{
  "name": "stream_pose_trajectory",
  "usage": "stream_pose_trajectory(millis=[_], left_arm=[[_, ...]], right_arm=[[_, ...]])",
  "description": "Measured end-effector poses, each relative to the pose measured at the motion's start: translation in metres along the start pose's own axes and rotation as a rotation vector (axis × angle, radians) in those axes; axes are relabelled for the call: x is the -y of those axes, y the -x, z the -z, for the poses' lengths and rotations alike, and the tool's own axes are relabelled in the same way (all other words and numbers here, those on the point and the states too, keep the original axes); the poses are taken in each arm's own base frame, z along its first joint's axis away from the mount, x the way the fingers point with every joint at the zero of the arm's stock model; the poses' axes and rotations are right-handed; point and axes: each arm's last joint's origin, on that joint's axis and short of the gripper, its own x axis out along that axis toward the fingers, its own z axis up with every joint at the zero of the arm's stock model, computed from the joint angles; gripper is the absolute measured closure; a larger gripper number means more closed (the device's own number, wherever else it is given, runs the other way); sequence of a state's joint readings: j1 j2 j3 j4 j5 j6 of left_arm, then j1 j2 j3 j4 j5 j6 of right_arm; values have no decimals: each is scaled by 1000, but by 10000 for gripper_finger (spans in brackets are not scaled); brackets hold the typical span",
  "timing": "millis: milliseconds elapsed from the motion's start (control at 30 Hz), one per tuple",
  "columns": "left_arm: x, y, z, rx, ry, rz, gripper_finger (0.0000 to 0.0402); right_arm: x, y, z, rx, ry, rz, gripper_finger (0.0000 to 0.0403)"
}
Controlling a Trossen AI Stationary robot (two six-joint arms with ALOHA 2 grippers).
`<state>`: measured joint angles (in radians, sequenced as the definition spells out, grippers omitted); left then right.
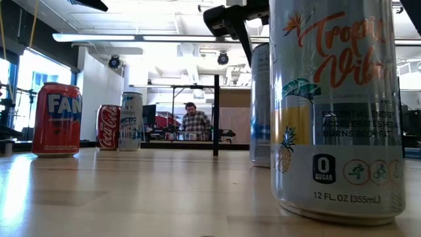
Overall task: Place canned beverage on shelf
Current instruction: Put the white soda can on the shelf
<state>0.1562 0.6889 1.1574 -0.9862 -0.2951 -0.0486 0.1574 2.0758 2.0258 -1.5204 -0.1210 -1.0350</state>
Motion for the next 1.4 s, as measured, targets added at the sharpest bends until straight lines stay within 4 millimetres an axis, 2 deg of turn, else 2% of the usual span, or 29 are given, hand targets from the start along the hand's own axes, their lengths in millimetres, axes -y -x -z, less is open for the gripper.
stream_pose_trajectory(millis=[167,267,667,1400], left_arm=[[0,0,0,0,0,0,67],[0,0,0,0,0,0,67],[0,0,0,0,0,0,67],[0,0,0,0,0,0,67]], right_arm=[[0,6,-1,15,3,14,165],[0,11,-1,8,93,33,165],[-3,14,0,1,666,7,155],[-1,14,4,-159,1863,-61,151]])
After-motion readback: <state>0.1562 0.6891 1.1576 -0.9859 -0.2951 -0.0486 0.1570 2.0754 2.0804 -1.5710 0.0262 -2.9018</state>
